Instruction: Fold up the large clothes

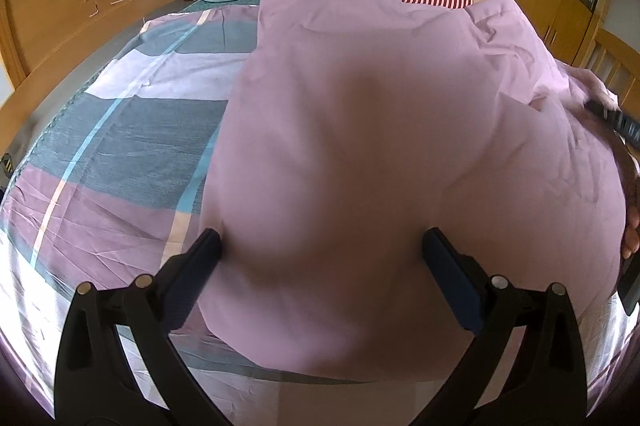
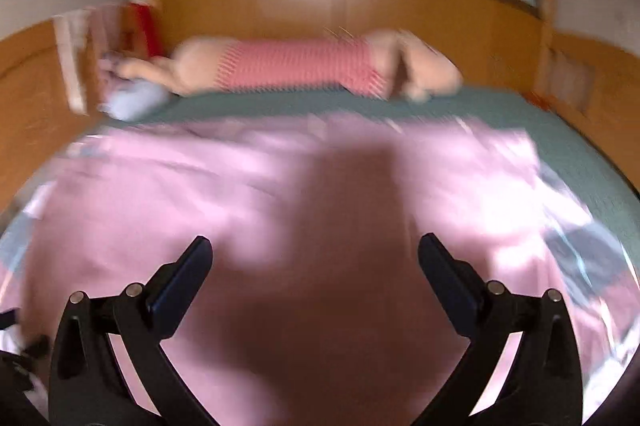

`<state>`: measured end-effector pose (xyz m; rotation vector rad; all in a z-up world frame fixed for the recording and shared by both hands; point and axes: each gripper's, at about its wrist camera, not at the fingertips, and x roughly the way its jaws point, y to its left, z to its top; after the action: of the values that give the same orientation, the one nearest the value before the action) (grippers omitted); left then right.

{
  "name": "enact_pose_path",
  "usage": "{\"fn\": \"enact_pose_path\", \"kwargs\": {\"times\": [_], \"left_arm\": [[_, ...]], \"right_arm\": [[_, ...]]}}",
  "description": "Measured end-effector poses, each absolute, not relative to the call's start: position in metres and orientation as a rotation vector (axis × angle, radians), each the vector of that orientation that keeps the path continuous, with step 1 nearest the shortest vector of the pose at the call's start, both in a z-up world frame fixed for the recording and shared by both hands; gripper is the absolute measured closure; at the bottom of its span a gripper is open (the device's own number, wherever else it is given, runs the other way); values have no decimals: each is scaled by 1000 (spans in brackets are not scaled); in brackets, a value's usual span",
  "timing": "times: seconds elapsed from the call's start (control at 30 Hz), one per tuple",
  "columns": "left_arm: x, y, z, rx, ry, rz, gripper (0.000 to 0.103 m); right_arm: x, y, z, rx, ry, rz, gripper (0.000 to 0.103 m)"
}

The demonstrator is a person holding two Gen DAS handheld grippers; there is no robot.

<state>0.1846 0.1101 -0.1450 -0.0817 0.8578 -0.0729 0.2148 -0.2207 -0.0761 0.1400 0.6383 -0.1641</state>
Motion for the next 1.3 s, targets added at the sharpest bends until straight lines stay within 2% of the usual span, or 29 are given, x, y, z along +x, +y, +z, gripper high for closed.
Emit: {"fn": "enact_pose_path", "kwargs": {"times": [0.23,0.4,0.5,0.67,0.93,1.17,1.3], "left_arm": [[182,106,-147,-60,838,-66,2],[185,106,-147,-58,841,-64,2],[182,100,-135,-24,843,-65,2],[140,77,-94,30,713,-122,2],[67,39,-54,110,586,-160,2],[44,34,-28,-23,636,-179,2],[27,31,-11,-8,633,-175,2]], "right_arm": [[195,-323,-91,355,627,-339,1],[191,-333,-82,313,610,-455,1],[160,-313,-61,283,522,-390,1],[96,-232,-32,92,540,-193,1],[21,-154,-32,-46,523,-129,1],[0,-136,13,-8,492,-133,1],[-13,-138,34,22,502,-165,1]]}}
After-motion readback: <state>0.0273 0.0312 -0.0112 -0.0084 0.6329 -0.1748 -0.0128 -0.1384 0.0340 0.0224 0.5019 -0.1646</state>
